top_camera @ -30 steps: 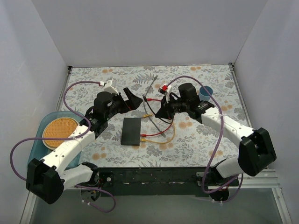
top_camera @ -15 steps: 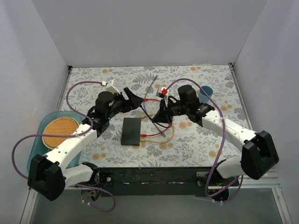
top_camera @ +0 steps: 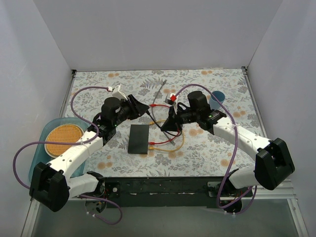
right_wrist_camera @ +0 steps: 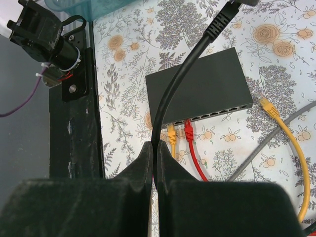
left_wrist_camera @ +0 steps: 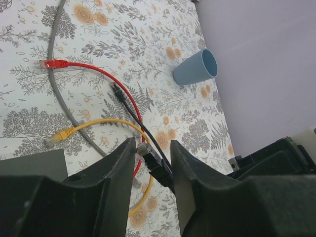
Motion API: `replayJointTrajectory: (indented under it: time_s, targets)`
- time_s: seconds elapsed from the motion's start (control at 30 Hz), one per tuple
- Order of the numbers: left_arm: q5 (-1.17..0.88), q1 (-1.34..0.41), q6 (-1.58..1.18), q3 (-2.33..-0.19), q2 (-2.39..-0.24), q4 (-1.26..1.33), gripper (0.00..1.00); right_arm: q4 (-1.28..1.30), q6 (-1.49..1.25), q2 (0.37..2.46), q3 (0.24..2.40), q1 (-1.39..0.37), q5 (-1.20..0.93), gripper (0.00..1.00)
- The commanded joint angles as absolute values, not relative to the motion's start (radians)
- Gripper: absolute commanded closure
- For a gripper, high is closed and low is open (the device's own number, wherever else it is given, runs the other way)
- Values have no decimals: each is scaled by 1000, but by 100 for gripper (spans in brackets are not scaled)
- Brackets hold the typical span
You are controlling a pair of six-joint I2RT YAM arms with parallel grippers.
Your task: Insert the plug into the switch port
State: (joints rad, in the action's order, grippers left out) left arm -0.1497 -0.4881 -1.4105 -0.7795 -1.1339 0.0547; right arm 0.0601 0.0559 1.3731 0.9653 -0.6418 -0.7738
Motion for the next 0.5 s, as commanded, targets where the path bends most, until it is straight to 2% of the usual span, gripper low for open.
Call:
replayJointTrajectory:
  time_s: [0.0,0.1,0.27,0.3,0.33,0.37,0.47]
  targets:
    - [-181,-491,-1407,-781,-1143,75,66,40,57,1342,977,-646,-796,99]
    - [-202,-491,-1408,-781,-1154,84,70,40,55,1339,977,-646,-798,99]
    - [-219,-491,-1408,-784,-1163,95,100,40,54,1339,973,-646,-779,99]
    - [-222,-491,-1407,-785,-1163,95,100,34,51,1338,973,-646,-773,97]
    - [-224,-491,-1402,-784,-1161,95,100,31,34,1339,974,-646,-766,92]
    - [-227,-491,-1399,-779,-1158,103,100,25,23,1338,977,-646,-731,79]
    - [-238,-491,-1388,-759,-1132,135,100,-28,-69,1322,983,-646,-602,57]
